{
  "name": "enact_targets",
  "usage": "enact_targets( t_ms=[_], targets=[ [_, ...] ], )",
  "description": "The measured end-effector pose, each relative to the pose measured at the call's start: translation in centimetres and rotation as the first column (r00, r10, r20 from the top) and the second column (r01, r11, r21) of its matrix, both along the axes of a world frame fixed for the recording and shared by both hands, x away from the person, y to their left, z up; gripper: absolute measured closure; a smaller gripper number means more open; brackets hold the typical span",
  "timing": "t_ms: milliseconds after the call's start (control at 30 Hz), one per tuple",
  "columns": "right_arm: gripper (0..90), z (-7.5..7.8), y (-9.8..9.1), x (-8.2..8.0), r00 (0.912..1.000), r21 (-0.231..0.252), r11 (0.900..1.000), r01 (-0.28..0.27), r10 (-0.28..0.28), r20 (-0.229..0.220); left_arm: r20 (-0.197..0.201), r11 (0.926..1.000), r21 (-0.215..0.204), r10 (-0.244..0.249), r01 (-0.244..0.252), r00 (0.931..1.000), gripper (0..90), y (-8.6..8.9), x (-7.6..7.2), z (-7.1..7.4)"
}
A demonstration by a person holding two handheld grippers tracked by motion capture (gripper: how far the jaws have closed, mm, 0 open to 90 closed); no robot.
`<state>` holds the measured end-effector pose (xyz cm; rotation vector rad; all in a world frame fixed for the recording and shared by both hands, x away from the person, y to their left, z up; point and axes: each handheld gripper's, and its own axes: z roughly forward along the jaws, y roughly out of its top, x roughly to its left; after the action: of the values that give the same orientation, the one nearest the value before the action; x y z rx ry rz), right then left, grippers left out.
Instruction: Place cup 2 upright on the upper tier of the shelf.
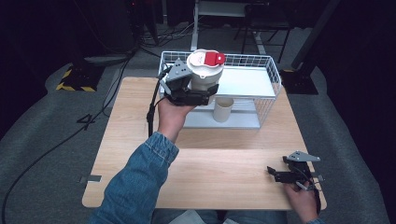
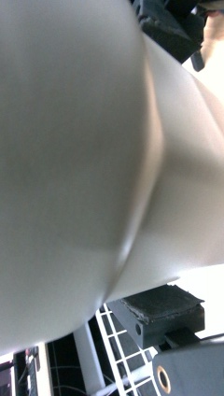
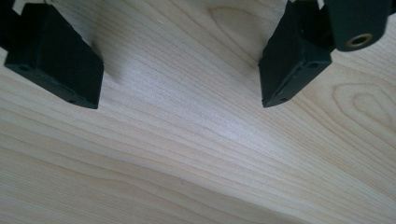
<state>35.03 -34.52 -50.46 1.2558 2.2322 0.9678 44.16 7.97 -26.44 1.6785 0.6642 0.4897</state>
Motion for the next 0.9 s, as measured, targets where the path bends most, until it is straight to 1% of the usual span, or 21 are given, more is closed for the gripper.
enact_targets(
  t_ms=[133, 367, 533, 567, 733, 833, 900],
  targets=[
    [14.0, 0.0, 0.1, 0.0, 1.0, 0.002, 1.0, 0.006, -0.006, -0.001, 0.008, 0.9998, -0.017, 0.011, -0.011, 0.9999, 9.8, -0.4, 1.0, 0.3],
    [14.0, 0.0, 0.1, 0.0, 1.0, 0.002, 1.0, 0.005, -0.005, -0.001, 0.002, 0.9979, -0.032, 0.056, -0.056, 0.9984, 9.8, -0.9, 3.0, 0.4],
    [14.0, 0.0, 0.1, 0.0, 1.0, 0.003, 1.0, 0.005, -0.005, -0.001, -0.005, 0.9956, -0.034, 0.087, -0.087, 0.9962, 9.8, -1.1, 4.3, 0.6],
    [14.0, 0.0, 0.1, 0.0, 1.0, 0.003, 1.0, 0.004, -0.004, -0.001, -0.007, 0.9943, -0.046, 0.096, -0.096, 0.9953, 9.7, -1.2, 4.5, 0.6],
    [14.0, 0.0, 0.1, 0.0, 1.0, 0.003, 1.0, 0.005, -0.005, -0.001, -0.021, 0.9909, -0.077, 0.109, -0.11, 0.9938, 9.8, -1.7, 5.7, 0.7],
    [14.0, 0.0, 0.1, 0.0, 1.0, 0.003, 1.0, 0.004, -0.004, 0.0, -0.02, 0.9901, -0.072, 0.12, -0.121, 0.9926, 9.8, -2.1, 6.3, 0.8],
    [14.0, 0.0, 0.1, 0.0, 1.0, 0.003, 1.0, 0.004, -0.004, 0.0, -0.02, 0.9891, -0.08, 0.122, -0.124, 0.9923, 9.8, -2.2, 6.7, 0.8]
  ],
)
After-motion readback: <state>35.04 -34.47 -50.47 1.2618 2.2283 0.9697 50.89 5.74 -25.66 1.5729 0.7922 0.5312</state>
